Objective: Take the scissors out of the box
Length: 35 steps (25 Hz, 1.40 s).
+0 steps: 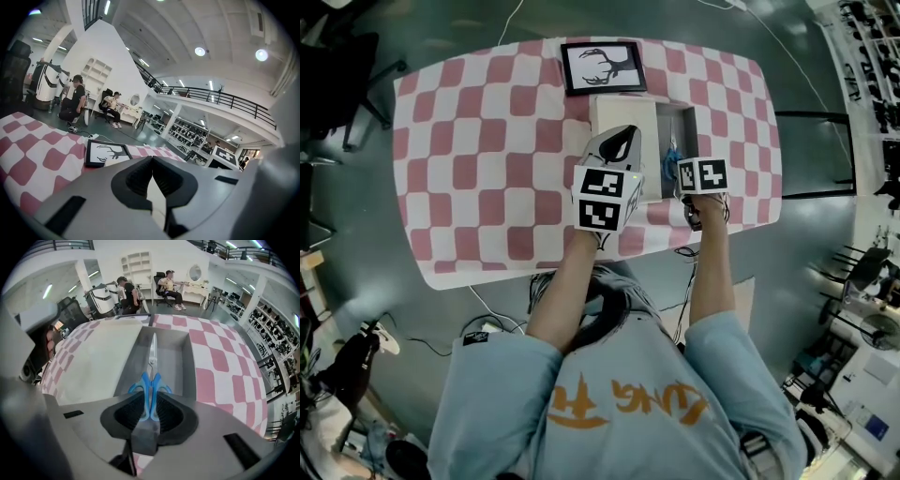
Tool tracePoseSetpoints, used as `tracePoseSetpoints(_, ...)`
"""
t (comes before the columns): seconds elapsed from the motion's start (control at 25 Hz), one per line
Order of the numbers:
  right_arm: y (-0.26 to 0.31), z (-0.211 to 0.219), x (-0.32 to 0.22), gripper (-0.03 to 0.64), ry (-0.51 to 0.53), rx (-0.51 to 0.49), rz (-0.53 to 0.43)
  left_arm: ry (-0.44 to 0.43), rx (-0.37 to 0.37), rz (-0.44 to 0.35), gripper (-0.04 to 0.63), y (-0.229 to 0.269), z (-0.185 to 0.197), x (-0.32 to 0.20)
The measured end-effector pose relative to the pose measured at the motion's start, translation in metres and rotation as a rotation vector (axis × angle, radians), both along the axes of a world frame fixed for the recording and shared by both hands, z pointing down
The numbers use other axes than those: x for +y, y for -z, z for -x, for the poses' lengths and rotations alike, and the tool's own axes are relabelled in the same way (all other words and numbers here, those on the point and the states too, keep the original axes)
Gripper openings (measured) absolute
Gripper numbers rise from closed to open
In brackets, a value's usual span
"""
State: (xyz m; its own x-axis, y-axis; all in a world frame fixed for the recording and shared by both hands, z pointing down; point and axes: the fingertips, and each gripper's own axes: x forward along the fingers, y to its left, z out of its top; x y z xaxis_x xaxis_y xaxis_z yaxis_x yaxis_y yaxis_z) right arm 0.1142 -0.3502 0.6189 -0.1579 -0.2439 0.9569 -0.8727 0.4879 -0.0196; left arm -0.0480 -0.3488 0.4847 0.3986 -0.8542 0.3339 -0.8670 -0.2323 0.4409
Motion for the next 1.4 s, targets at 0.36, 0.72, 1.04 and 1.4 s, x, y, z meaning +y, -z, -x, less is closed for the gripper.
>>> tracePoseSetpoints(0.36,0.034,-0.003,0.005,0.081,-0.057,-0.145,-0.092,-0.014,-0.014,-0.009,0.02,0.009,-0.018,0.008)
tracePoseSetpoints(0.72,0.08,-0.014,0.009,0.081,-0.09,-0.274,-0.22,-0.014,-0.068,-0.044,0.02,0.027,-0.041,0.021)
tracePoseSetpoints(1.04,0.13,-0.023,0.014,0.081,-0.049,-0.403,-0.372,0.033,-0.111,-0.091,0.02,0.047,-0.053,0.032)
tracePoseSetpoints(1.4,0.203,-0.051,0.03,0.081,0.001,-0.537,-0.593,0.041,-0.152,-0.17,0.02,0.083,-0.081,0.043)
